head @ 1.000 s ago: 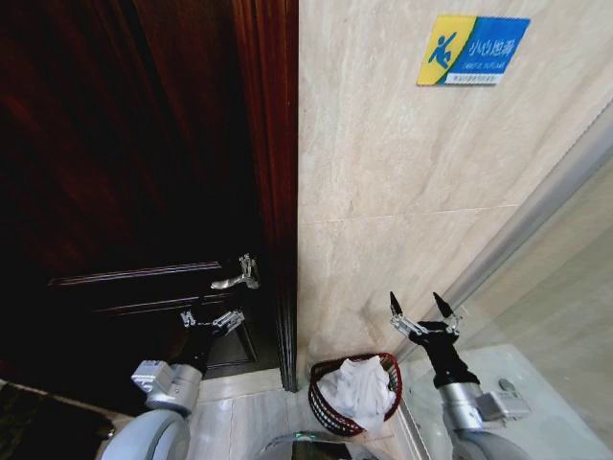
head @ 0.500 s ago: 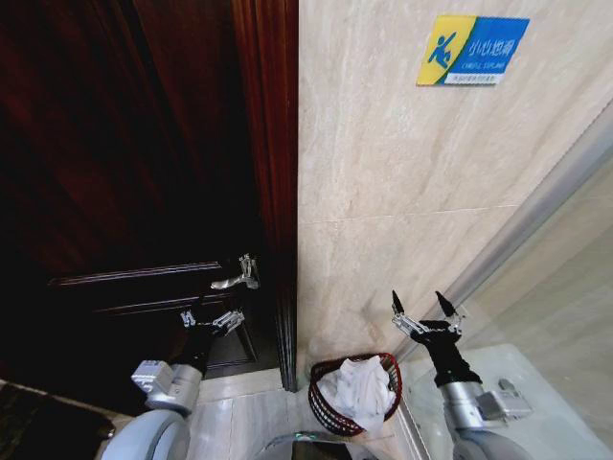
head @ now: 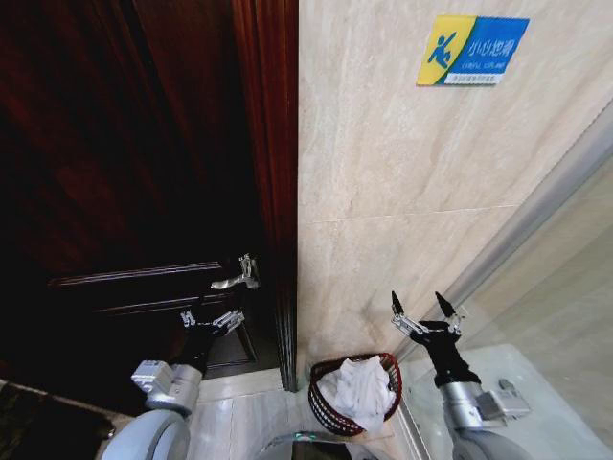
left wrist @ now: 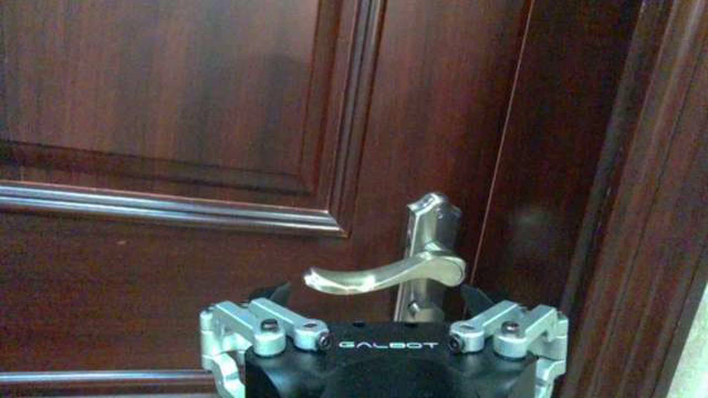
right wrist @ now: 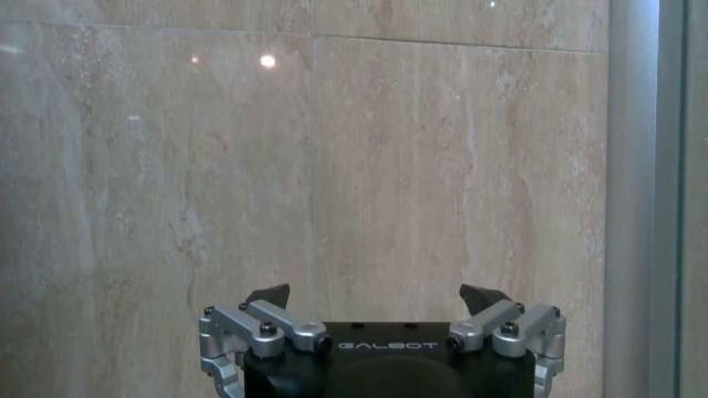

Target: Discard the used towel into the hamper.

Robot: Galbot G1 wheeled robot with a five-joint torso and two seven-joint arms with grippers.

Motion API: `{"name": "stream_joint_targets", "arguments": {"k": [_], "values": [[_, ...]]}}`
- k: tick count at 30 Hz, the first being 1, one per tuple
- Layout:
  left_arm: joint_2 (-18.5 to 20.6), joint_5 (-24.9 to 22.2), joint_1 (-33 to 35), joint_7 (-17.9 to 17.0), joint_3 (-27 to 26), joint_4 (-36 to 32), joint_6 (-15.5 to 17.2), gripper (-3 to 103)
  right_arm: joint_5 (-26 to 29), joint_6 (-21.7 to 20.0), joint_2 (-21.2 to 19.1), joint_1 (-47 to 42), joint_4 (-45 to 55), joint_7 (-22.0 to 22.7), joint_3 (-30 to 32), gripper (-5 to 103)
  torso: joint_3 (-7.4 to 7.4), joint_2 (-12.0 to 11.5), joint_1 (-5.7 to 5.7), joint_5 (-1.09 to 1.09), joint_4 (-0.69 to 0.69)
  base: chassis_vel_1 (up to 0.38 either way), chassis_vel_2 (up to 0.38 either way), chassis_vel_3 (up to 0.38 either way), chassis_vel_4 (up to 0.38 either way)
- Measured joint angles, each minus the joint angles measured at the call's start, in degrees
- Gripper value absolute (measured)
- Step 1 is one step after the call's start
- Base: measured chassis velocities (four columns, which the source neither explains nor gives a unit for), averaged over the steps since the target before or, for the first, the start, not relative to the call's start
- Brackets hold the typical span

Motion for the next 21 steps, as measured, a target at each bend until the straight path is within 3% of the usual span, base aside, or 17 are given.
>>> {"name": "stream_joint_targets", "arguments": {"k": [9,21], "values": [[0.0,0.0,0.0,0.0,0.0,0.0,0.0,100,0.0,0.0,0.0,0.0,0.0,0.0,0.0,100,0.01,0.0,0.02,0.0,0.0,0.005,-0.007,-0.008,0.004],[0.0,0.0,0.0,0.0,0.0,0.0,0.0,100,0.0,0.0,0.0,0.0,-0.1,-0.1,0.0,100,-0.02,0.0,-0.04,0.0,-0.01,0.127,-0.128,-0.118,0.124]]}}
